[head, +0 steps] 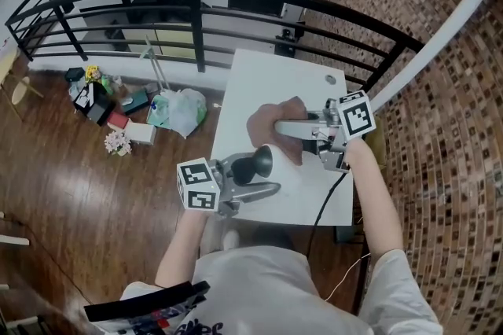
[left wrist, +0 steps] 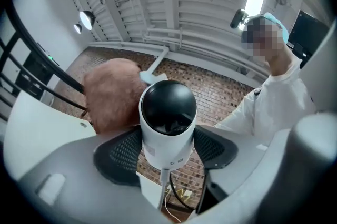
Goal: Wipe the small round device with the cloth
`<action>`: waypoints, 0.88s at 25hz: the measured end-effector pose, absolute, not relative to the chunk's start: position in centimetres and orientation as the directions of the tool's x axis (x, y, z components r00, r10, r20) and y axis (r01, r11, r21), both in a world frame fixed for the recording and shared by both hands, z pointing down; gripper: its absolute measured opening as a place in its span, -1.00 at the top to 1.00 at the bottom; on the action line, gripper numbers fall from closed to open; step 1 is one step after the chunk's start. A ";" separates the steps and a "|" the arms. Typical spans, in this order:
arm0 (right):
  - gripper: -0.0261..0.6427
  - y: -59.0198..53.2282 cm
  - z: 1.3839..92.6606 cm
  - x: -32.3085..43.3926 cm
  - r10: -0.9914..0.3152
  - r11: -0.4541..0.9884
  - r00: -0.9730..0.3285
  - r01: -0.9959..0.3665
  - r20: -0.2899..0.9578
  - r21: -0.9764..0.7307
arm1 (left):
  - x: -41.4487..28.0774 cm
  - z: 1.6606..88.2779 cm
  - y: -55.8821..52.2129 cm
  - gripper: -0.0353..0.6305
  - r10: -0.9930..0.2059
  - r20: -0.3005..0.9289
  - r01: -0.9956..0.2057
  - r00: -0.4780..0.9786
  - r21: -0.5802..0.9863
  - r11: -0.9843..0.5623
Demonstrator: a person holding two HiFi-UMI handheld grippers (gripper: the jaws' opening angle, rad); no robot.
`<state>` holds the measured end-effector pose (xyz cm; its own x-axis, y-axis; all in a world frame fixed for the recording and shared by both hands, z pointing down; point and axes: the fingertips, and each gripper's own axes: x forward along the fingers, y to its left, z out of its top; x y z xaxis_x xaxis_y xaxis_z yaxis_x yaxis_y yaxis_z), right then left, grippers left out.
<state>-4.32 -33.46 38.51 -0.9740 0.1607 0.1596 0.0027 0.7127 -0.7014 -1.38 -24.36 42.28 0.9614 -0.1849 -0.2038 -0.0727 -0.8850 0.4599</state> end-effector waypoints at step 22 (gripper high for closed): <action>0.85 -30.9 35.4 -2.4 0.065 0.816 -0.985 -0.038 0.157 -0.577 | -1.0 39.4 -24.2 -0.12 -0.144 -0.337 0.033 0.930 0.468 -0.883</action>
<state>-2.36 -30.88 35.42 -0.9855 0.0653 0.1568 -0.0377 0.8160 -0.5768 -0.97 -24.22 39.43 0.9305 -0.1437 -0.3369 0.0329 -0.8833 0.4676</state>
